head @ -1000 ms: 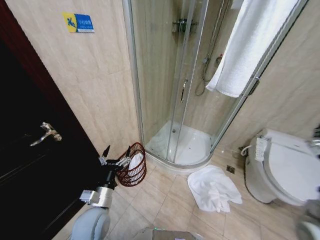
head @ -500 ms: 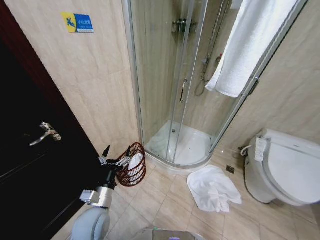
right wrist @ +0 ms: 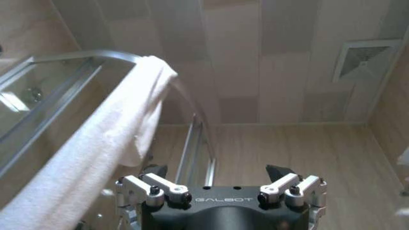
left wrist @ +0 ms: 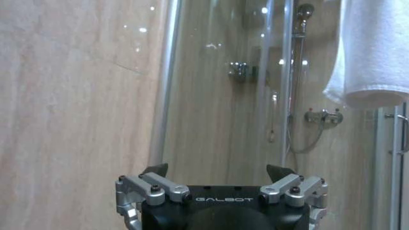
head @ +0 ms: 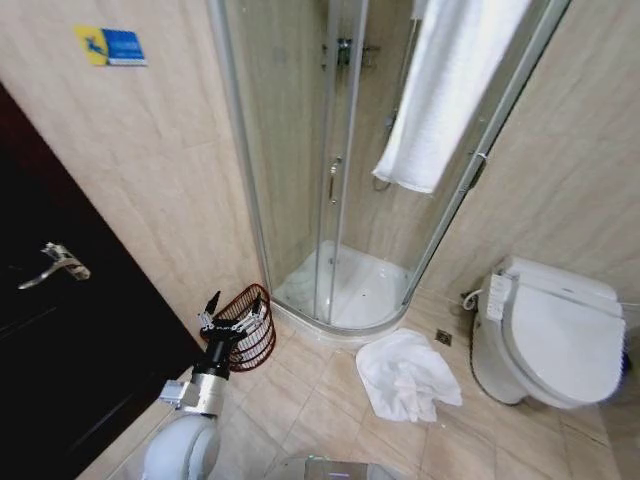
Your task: Discard the used towel into the hamper.
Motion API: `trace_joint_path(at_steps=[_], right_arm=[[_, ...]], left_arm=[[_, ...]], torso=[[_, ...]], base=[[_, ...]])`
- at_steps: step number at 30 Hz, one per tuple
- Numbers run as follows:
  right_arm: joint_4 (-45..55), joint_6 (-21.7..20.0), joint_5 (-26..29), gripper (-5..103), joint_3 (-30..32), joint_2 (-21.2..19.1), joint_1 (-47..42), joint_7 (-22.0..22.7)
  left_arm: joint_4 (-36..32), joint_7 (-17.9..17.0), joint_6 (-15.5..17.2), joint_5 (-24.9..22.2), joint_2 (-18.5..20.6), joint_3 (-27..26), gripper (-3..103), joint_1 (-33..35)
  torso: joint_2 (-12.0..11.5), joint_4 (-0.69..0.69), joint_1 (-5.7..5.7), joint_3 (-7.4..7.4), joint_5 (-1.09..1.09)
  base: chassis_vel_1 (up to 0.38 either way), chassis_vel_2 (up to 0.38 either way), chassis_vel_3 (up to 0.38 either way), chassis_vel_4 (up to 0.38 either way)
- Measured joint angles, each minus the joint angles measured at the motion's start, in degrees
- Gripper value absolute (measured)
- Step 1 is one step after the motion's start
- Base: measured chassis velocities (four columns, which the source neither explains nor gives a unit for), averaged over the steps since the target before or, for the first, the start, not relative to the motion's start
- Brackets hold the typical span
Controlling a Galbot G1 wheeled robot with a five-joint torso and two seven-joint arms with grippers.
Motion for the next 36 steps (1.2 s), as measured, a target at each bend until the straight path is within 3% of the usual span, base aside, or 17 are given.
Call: trace_joint_path(at_steps=[7, 9, 30, 36], right_arm=[[-1.2, -0.2, 1.4, 100, 1.1, -1.6, 2.1, -0.2], [-1.4, -0.5, 1.5, 100, 1.1, -1.9, 3.0, 0.1], [0.3, -1.5, 1.4, 100, 0.9, -1.5, 5.4, 3.6], [0.9, -1.9, 2.1, 100, 1.8, -1.0, 4.0, 2.8]], left_arm=[[0.0, 0.0, 0.0, 0.0, 0.0, 0.0, 100, 0.0], [0.0, 0.0, 0.0, 0.0, 0.0, 0.0, 100, 0.0], [0.0, 0.0, 0.0, 0.0, 0.0, 0.0, 100, 0.0], [0.0, 0.0, 0.0, 0.0, 0.0, 0.0, 100, 0.0]], torso=[[0.0, 0.03, -0.01, 0.00, -0.09], [0.0, 0.03, -0.01, 0.00, -0.03], [-1.3, 0.06, -0.60, -0.67, -0.02], [-1.8, 0.04, -0.82, -0.96, -0.02]], base=[[0.041, -0.010, 0.026, -0.002], [0.100, 0.085, -0.053, -0.018], [0.071, 0.078, 0.073, 0.073], [0.126, 0.120, 0.128, 0.133]])
